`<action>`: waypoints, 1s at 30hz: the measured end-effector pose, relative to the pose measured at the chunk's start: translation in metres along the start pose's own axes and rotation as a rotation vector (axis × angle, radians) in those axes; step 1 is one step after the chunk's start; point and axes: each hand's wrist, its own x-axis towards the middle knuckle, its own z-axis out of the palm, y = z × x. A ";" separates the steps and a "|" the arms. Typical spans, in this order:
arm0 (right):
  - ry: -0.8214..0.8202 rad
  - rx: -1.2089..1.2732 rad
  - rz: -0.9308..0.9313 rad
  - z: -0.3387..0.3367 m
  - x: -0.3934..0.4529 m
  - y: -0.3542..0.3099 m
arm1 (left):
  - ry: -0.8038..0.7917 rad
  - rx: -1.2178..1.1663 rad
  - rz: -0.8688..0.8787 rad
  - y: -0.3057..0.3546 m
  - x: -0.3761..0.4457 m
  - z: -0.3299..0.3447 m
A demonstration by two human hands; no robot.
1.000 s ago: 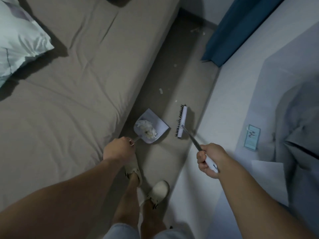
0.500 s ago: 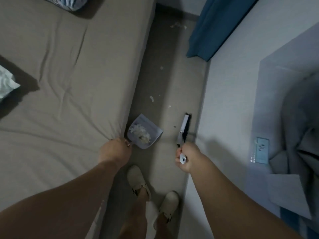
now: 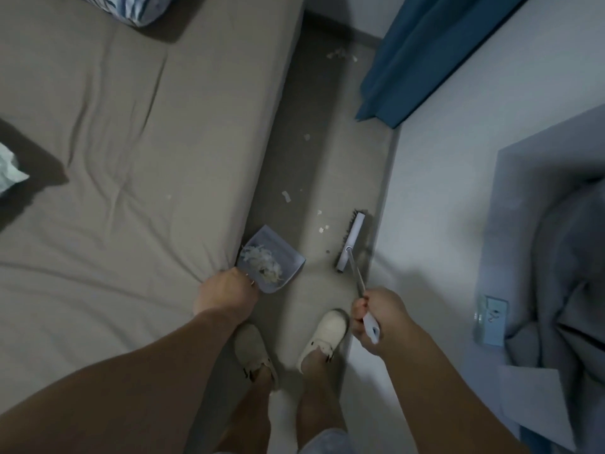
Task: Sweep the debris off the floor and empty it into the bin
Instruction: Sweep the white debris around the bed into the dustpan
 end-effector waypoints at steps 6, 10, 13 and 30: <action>-0.038 0.074 0.072 0.057 0.022 -0.041 | -0.020 0.041 -0.007 0.003 -0.005 0.002; -0.124 0.073 -0.001 0.097 0.015 -0.080 | -0.014 0.082 -0.034 0.006 -0.008 0.007; -0.153 0.058 -0.030 0.095 0.011 -0.109 | -0.029 0.083 -0.038 0.005 -0.011 0.008; -0.232 -0.981 0.158 0.007 0.011 -0.201 | 0.015 -0.097 -0.283 0.023 -0.072 0.030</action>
